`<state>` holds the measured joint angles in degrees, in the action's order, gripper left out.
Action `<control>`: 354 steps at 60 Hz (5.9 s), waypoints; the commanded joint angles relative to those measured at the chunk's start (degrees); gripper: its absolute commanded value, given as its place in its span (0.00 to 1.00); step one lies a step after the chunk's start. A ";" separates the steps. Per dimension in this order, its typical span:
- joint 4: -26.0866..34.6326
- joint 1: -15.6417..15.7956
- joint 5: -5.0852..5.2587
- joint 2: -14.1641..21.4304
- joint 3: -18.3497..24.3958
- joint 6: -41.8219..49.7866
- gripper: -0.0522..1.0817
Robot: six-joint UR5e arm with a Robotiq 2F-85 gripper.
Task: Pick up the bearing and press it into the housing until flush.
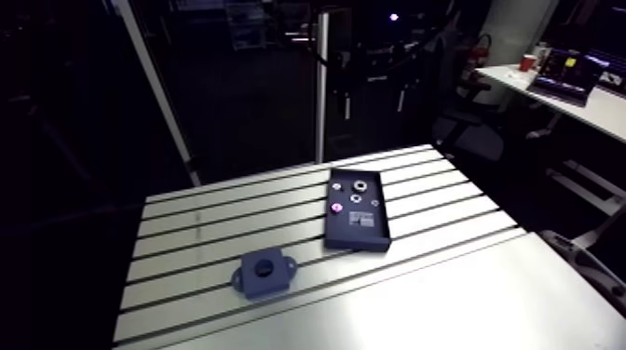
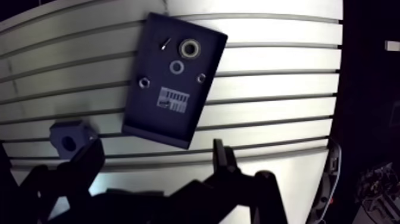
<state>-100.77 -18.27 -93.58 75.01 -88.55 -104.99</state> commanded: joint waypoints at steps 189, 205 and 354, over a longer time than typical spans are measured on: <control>-20.39 -1.95 1.25 -18.71 -4.74 -13.11 0.43; -20.39 -1.86 1.25 -19.25 -4.66 -13.10 0.45; -6.55 6.80 3.39 -0.59 -7.45 2.48 0.63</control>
<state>-109.96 -16.63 -92.19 68.35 -93.42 -106.78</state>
